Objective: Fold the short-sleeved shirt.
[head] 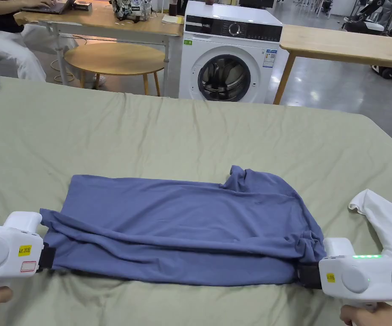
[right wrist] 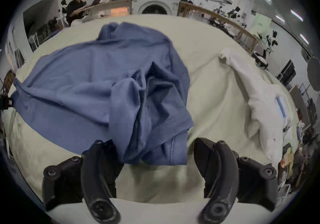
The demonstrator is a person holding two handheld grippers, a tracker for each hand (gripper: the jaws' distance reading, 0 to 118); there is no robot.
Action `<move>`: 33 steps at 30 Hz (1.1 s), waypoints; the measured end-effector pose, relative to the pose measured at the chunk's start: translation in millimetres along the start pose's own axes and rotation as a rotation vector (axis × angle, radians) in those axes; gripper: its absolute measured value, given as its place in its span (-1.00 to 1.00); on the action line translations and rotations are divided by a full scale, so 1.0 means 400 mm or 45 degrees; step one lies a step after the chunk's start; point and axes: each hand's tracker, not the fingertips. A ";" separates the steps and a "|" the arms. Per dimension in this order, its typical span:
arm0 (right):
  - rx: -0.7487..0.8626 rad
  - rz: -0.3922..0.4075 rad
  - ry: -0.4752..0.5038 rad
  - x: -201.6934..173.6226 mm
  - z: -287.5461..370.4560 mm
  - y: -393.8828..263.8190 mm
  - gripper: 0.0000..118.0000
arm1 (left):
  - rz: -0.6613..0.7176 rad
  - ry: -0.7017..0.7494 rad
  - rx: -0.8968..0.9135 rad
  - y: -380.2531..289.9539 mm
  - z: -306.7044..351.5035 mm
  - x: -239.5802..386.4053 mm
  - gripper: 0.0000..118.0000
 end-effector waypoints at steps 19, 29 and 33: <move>0.159 0.004 -0.020 -0.045 0.087 -0.030 -0.92 | -0.002 -0.002 0.046 -0.015 0.017 0.012 -0.98; 0.257 -0.038 0.031 -0.007 0.274 0.041 -0.92 | 0.018 -0.041 0.221 0.032 0.155 -0.002 -0.98; 0.248 -0.050 0.054 0.022 0.338 0.041 -0.92 | 0.058 -0.032 0.273 0.017 0.213 -0.040 -0.98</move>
